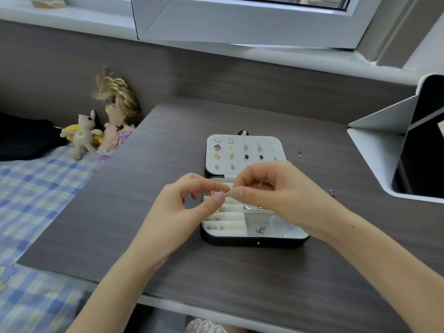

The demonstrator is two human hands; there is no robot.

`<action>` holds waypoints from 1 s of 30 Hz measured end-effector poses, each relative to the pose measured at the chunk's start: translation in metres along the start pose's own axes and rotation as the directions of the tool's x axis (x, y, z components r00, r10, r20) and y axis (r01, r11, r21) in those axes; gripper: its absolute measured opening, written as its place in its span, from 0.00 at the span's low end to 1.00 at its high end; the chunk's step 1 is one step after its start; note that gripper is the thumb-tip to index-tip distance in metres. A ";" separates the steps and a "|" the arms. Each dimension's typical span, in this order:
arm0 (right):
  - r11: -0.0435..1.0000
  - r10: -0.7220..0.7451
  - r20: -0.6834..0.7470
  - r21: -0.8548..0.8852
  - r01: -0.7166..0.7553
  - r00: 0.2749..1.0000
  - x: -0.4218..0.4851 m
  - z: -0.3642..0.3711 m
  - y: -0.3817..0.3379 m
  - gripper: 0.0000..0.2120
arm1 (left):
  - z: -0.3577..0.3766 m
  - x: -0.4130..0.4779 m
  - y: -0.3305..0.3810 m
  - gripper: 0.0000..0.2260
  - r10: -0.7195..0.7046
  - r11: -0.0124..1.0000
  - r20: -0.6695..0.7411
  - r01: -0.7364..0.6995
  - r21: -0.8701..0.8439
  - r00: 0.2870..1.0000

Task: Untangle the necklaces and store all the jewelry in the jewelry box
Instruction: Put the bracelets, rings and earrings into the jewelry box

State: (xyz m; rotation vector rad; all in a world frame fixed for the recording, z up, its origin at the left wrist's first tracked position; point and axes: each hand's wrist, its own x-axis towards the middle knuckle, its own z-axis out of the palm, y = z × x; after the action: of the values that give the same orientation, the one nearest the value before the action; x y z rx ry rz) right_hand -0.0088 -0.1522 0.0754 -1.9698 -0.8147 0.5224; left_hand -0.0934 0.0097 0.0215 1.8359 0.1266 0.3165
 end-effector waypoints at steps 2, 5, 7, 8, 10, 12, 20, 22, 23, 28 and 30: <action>0.994 0.110 0.027 0.001 -0.111 0.994 0.001 -0.005 0.001 0.06 | -0.004 -0.003 -0.009 0.08 0.185 0.914 -0.079 -0.142 0.380 0.980; 0.964 0.246 0.046 -0.113 -0.240 0.968 0.007 -0.003 0.008 0.06 | -0.005 -0.012 -0.016 0.15 0.362 0.654 0.008 -0.260 0.710 0.932; 0.944 0.295 0.042 -0.168 -0.284 0.955 0.011 0.002 0.011 0.05 | -0.002 -0.016 -0.015 0.17 0.374 0.580 0.052 -0.278 0.766 0.926; 0.938 0.308 0.040 -0.179 -0.296 0.951 0.014 0.005 0.012 0.05 | -0.001 -0.017 -0.014 0.17 0.376 0.566 0.065 -0.284 0.774 0.924; 0.934 0.322 0.039 -0.177 -0.311 0.946 0.017 0.008 0.012 0.05 | 0.000 -0.017 -0.011 0.16 0.391 0.551 0.081 -0.303 0.777 0.917; 0.929 0.339 0.032 -0.169 -0.329 0.940 0.020 0.009 0.011 0.04 | 0.001 -0.016 -0.010 0.16 0.386 0.548 0.093 -0.309 0.777 0.918; 0.904 0.254 -0.060 -0.339 -0.259 0.965 0.019 0.016 0.015 0.04 | -0.001 -0.012 -0.016 0.17 0.367 0.592 0.093 -0.309 0.744 0.926; 0.882 0.153 -0.112 -0.432 -0.187 0.982 0.015 0.019 0.018 0.04 | -0.002 -0.010 -0.018 0.18 0.358 0.600 0.097 -0.308 0.738 0.929; 0.880 0.109 -0.136 -0.448 -0.159 0.985 0.011 0.021 0.019 0.04 | -0.002 -0.010 -0.018 0.18 0.355 0.602 0.098 -0.308 0.736 0.930; 0.920 0.058 -0.391 -0.335 -0.201 0.918 -0.010 -0.010 0.035 0.06 | -0.003 -0.009 -0.020 0.18 0.369 0.611 0.092 -0.316 0.726 0.925; 0.825 0.020 -0.574 -0.454 -0.338 0.819 -0.018 -0.039 0.056 0.06 | -0.003 -0.009 -0.021 0.18 0.376 0.605 0.093 -0.321 0.729 0.922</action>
State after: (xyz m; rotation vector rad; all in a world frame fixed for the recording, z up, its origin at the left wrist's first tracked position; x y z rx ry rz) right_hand 0.0225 -0.2086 0.0473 -2.5611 -0.4117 -0.2205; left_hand -0.1015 0.0161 0.0006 2.6756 -0.0840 0.6851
